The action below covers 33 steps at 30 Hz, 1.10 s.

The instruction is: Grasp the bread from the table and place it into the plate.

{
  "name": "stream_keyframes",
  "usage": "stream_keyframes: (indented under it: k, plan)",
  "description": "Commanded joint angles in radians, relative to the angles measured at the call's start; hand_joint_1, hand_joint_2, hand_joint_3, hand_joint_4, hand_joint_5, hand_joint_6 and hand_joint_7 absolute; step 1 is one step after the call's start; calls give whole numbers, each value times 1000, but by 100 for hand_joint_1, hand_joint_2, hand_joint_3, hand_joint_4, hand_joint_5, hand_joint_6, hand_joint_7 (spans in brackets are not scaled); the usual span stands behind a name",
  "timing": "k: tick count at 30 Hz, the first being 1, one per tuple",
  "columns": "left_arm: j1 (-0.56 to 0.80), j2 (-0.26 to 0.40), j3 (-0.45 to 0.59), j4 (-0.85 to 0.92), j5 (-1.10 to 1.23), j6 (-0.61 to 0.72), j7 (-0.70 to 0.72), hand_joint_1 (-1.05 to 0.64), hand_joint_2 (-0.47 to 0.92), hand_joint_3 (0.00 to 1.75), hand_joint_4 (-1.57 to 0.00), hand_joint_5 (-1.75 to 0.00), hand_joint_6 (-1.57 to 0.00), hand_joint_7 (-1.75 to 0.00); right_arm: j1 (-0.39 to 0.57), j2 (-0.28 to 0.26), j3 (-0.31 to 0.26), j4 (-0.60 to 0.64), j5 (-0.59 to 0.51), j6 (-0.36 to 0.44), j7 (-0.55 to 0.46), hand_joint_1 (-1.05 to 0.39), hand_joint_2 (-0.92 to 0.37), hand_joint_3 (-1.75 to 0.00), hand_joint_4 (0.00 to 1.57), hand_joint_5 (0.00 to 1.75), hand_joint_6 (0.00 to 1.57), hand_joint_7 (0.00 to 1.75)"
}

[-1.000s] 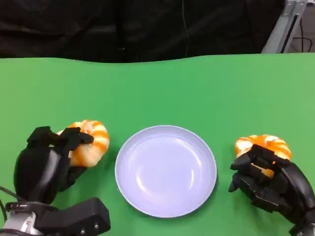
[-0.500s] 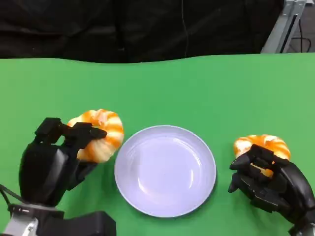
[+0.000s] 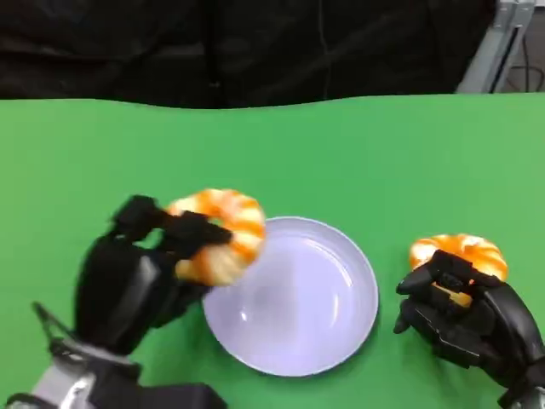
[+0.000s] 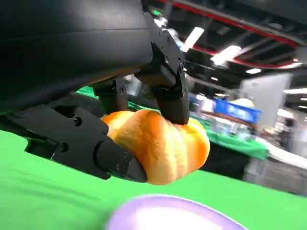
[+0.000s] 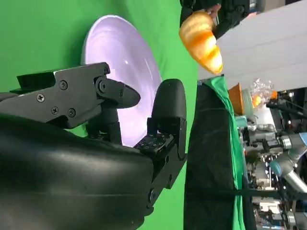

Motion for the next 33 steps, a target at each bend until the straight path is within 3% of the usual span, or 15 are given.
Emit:
stream_keyframes:
  k: [1,9,20,25,33]
  plan:
    - [-31,-12,-10,-14,-15,-39,-40,-16,92,12,-63,-139,-77,-95,3,-12,-4,-11,-1,-4,-8,5,-87,-58,49,166,57,120]
    - [-60,-45,-25,24,-24,-65,-109,-11,88,9,-66,-135,-80,-92,1,-12,-5,-5,5,-2,0,4,-88,-56,49,166,57,118]
    - [-156,-92,-59,212,-46,-104,-141,-6,88,5,-66,-137,-80,-96,4,-10,-5,-11,6,4,-3,4,-88,-55,49,166,58,119]
    - [-189,-102,-64,282,-58,-112,-160,-6,89,4,-69,-129,-82,-91,7,-10,-3,-15,2,-2,-6,5,-88,-55,48,168,57,119]
    - [-220,-106,-71,350,-91,-124,-214,-10,92,4,-63,-133,-82,-85,14,-10,0,-29,-2,5,-12,3,-87,-56,48,169,58,120]
